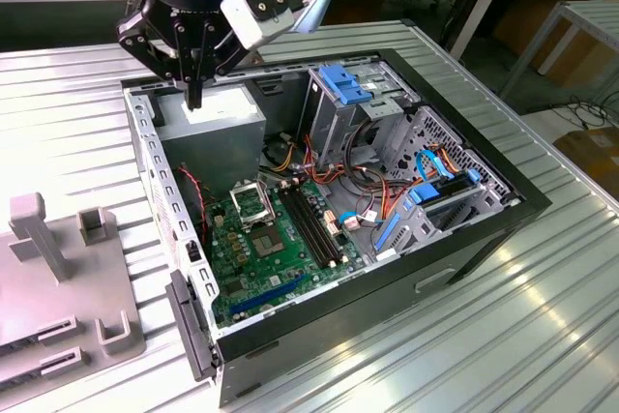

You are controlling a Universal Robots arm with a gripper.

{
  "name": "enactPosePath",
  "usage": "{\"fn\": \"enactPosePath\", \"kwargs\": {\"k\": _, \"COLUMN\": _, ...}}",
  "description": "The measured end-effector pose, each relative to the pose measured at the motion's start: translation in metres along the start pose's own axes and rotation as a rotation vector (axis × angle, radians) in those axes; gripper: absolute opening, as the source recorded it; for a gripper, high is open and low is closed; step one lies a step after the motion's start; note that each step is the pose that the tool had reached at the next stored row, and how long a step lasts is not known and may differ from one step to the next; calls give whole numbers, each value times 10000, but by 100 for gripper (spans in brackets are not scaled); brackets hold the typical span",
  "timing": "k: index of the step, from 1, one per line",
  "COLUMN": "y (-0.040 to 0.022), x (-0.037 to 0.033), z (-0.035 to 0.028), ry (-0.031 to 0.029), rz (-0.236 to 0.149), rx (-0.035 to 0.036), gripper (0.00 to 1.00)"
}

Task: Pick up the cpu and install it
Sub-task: 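Reach for the cpu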

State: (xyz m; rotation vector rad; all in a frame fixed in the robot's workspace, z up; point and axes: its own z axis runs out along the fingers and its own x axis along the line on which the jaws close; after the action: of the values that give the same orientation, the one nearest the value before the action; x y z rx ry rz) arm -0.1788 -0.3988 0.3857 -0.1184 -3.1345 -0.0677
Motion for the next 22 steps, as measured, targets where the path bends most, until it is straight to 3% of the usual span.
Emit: {"fn": "enactPosePath", "kwargs": {"k": 22, "y": -8, "x": 93, "z": 14, "ry": 63, "rz": 2, "rx": 5, "gripper": 11}}
